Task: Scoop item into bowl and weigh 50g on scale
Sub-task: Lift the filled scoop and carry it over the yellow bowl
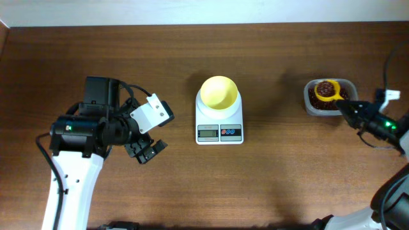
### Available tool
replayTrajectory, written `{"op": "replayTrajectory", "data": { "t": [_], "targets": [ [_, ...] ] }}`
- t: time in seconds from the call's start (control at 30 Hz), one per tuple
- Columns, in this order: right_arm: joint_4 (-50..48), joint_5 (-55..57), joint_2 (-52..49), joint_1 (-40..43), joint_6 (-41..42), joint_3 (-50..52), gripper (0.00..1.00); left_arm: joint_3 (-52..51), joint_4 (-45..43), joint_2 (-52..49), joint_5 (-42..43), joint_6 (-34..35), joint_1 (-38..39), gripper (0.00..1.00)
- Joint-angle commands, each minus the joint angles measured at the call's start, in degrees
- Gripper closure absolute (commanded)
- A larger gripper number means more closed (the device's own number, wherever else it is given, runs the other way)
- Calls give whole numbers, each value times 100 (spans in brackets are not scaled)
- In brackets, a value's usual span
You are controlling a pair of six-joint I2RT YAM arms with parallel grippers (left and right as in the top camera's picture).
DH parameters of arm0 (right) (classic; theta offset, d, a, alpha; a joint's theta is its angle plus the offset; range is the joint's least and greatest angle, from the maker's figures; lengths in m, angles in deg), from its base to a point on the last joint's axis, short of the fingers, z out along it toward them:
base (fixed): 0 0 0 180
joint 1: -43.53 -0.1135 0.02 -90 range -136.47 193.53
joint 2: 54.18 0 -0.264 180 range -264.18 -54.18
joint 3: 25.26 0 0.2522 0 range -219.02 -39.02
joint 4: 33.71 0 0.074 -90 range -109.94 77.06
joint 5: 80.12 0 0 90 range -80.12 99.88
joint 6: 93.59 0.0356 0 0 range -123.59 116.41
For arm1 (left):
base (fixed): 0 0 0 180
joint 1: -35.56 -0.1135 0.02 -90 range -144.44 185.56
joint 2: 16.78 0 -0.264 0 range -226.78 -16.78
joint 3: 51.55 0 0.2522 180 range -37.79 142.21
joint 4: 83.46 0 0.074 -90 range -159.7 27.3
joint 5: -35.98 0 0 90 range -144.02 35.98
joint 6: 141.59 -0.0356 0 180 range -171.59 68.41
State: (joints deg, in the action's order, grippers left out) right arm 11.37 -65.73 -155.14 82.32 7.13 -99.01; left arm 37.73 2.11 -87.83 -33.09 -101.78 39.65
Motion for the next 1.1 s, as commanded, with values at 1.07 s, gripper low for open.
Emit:
{"op": "replayTrajectory", "data": {
  "t": [1.07],
  "targets": [
    [-2282,450,151,-3921,2173,28,96,-48,7,-24,2,-109,-26,1]
  ]
}}
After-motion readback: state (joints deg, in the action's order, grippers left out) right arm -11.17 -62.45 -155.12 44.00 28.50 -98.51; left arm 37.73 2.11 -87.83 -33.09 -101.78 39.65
